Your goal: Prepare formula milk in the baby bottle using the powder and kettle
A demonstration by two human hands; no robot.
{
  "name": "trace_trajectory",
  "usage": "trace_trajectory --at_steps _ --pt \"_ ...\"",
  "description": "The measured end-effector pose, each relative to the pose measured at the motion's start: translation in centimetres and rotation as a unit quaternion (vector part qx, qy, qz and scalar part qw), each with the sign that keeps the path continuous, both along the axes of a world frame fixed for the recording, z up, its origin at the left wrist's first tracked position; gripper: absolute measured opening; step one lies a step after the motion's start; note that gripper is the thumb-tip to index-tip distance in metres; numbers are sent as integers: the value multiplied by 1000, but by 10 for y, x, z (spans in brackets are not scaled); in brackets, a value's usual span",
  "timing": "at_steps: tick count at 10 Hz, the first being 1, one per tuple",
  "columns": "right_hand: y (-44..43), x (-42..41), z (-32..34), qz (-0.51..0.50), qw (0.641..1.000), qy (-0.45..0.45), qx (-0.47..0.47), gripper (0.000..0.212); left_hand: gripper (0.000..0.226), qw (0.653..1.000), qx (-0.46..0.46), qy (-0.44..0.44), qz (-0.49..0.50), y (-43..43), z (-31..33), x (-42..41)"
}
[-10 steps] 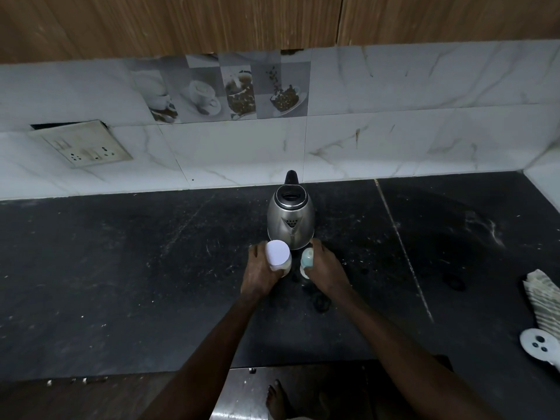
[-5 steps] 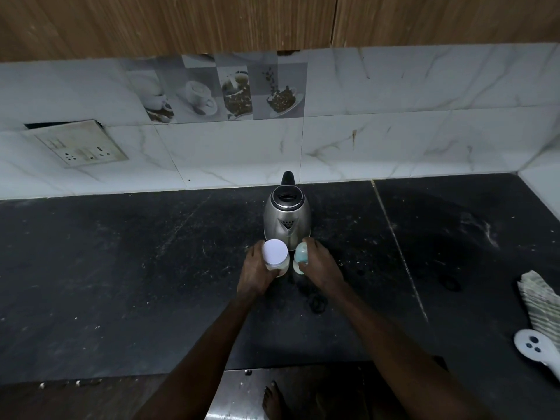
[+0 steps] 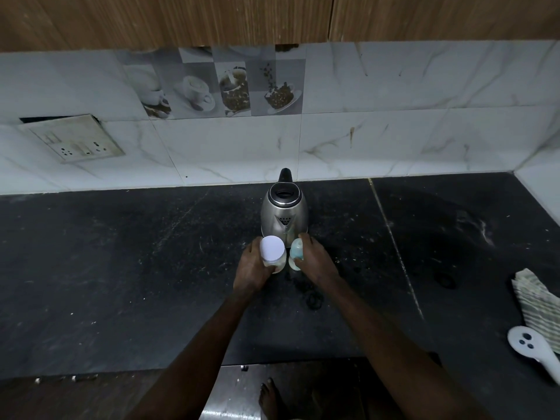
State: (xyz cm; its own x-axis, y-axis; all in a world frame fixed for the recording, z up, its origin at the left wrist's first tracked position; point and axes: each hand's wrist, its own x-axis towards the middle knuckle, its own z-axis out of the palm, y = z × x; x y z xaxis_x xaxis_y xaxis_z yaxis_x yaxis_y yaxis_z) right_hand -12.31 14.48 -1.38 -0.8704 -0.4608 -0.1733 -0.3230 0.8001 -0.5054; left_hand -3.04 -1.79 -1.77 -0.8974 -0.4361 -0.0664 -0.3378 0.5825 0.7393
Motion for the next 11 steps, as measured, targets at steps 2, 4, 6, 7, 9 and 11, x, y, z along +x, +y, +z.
trace_trajectory --at_steps 2,4,6,7,9,11 --pt "1 -2 1 5 1000 -11 -6 72 84 1000 2 -2 1 2 -1 0" --pt "2 -1 -1 8 1000 -19 -15 76 86 1000 -5 -5 2 1 -3 -1" --pt "1 2 0 -2 999 -30 -29 93 89 1000 -10 -10 -5 0 -10 -1" --pt "4 7 3 2 999 -25 -26 98 90 1000 -13 -23 1 -2 -14 -3" --pt "11 13 5 4 1000 -4 -21 97 108 999 -27 -20 -24 -1 -18 2" --pt "21 14 -7 -5 997 65 -53 83 116 997 -52 57 -24 3 -24 26"
